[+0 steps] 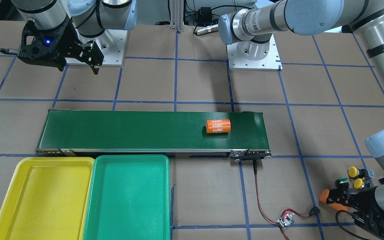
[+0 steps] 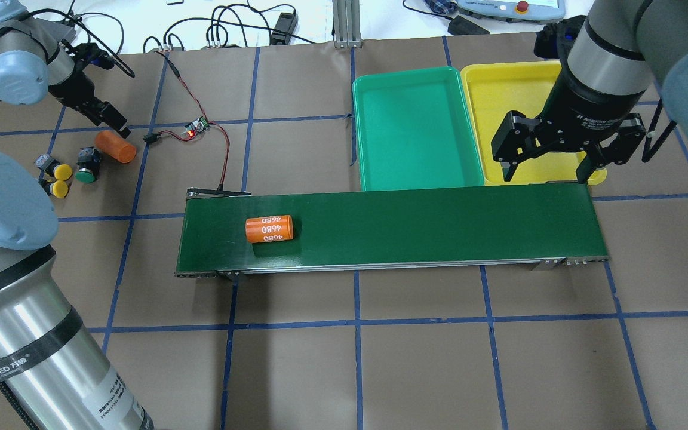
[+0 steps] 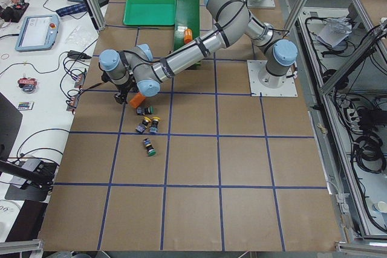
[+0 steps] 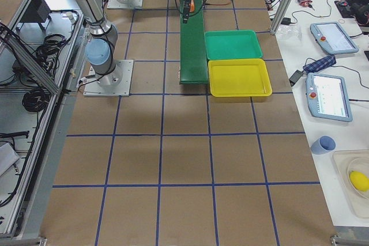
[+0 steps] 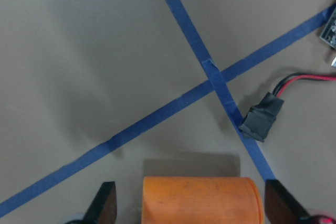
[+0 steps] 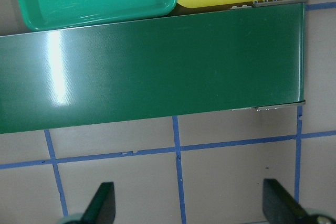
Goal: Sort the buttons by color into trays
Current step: 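Return the left gripper to the pile and grasp another orange cell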
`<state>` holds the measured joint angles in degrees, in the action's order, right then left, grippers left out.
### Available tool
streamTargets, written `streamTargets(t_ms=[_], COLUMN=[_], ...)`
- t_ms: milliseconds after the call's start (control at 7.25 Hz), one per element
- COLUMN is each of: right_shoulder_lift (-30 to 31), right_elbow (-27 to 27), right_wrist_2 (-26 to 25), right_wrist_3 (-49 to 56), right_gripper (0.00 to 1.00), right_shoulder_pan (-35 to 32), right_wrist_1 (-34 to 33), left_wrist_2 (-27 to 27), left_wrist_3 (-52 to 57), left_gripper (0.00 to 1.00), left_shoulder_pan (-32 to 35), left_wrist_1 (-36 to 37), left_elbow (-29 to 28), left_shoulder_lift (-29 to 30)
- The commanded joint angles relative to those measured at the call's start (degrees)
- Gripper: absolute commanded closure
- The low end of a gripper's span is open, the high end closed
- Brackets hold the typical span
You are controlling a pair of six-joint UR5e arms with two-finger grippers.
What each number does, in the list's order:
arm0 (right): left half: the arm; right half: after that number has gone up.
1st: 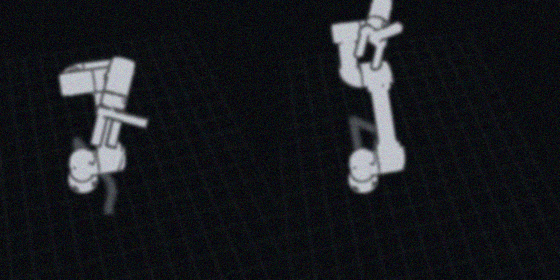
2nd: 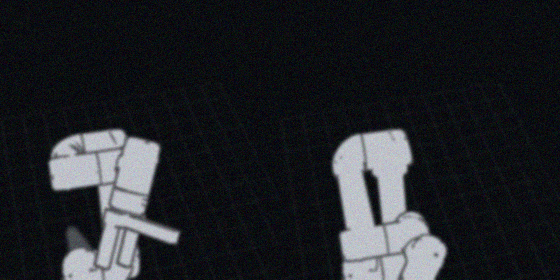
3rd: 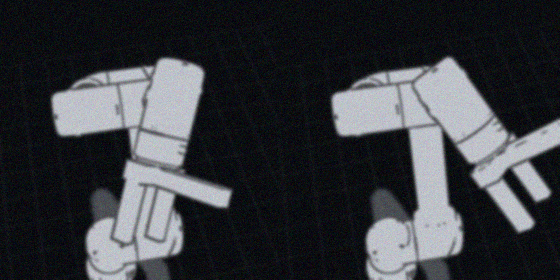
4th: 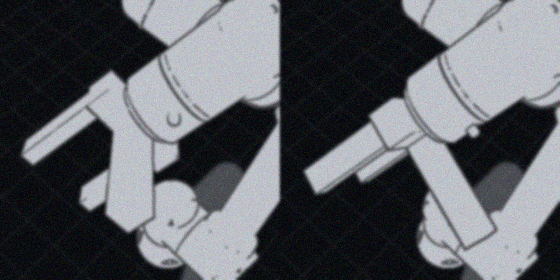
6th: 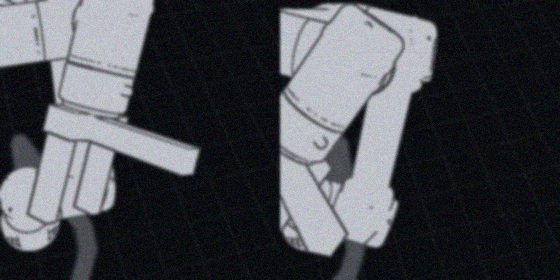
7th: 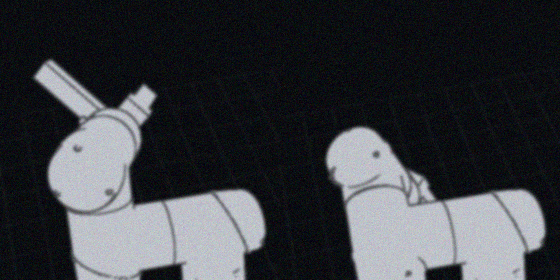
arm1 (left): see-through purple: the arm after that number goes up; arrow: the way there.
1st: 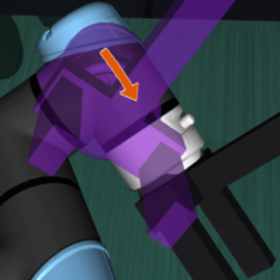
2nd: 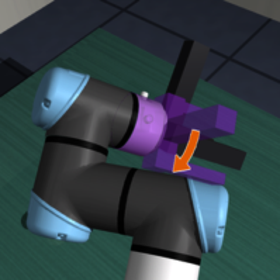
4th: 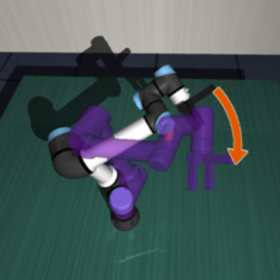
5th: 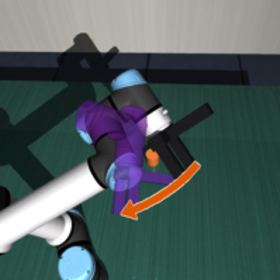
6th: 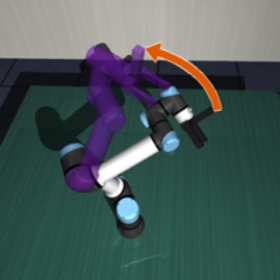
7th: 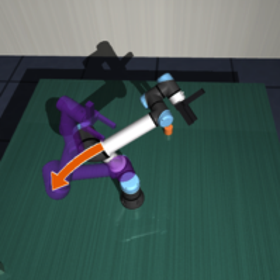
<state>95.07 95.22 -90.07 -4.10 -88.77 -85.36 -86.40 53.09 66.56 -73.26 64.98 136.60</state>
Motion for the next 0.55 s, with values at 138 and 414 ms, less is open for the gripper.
streamTargets(t_ms=[138,414], right_shoulder_lift=[0.0,0.1], right_elbow=[0.2,0.2], right_wrist_2=[0.0,0.0], right_wrist_3=[0.0,-0.1], right_gripper=[0.00,0.00], right_shoulder_pan=[0.0,0.0], right_wrist_1=[0.1,0.1], left_wrist_2=[-0.1,-0.3], left_wrist_3=[-2.1,-2.1], left_gripper=[0.00,0.00], left_shoulder_pan=[0.1,0.1], left_wrist_1=[-1.7,-2.5], left_elbow=[1.5,1.5], left_shoulder_lift=[1.1,1.1])
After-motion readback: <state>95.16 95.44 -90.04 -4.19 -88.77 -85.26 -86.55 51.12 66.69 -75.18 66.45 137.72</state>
